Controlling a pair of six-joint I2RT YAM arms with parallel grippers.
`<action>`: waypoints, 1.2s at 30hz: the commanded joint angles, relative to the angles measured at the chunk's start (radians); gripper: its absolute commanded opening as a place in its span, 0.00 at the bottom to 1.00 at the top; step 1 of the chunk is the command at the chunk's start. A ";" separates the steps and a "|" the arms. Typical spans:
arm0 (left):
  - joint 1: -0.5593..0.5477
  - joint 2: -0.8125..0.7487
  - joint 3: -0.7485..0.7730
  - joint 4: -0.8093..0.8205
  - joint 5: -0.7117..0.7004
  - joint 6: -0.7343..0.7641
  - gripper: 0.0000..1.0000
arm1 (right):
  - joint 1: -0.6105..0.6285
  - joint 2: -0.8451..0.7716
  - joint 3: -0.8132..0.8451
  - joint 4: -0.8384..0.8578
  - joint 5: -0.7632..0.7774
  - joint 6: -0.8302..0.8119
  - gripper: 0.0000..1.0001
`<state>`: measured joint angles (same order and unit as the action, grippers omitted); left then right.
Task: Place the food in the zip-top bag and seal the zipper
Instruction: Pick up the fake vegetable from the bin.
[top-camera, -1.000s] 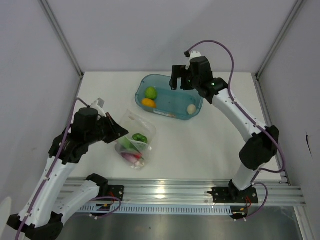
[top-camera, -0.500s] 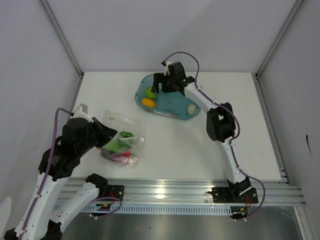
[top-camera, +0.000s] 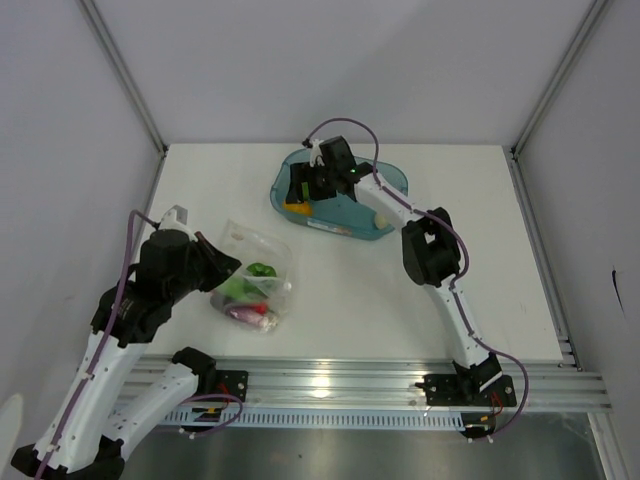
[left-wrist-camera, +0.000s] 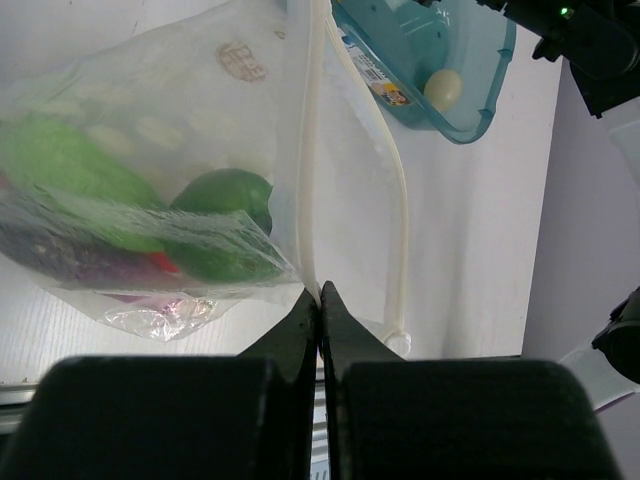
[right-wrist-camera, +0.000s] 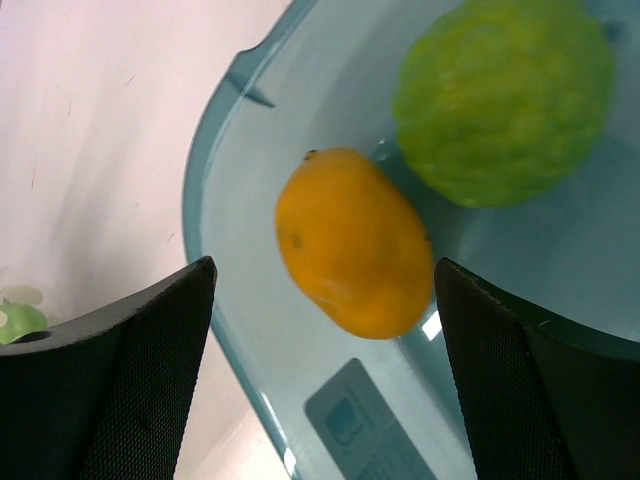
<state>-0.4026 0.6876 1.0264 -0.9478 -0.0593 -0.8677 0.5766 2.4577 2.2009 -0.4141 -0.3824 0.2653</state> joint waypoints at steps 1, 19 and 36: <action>-0.001 -0.002 0.000 0.049 0.022 0.006 0.01 | 0.035 0.018 0.029 -0.005 0.014 -0.037 0.91; -0.001 0.013 -0.002 0.061 0.052 0.019 0.01 | 0.009 0.076 0.036 -0.115 0.019 -0.055 0.87; -0.001 0.029 -0.020 0.072 0.096 0.013 0.01 | -0.009 0.101 0.037 -0.018 -0.177 -0.058 0.71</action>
<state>-0.4026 0.7155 1.0096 -0.9138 0.0154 -0.8635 0.5732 2.5290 2.2032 -0.4721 -0.5121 0.1978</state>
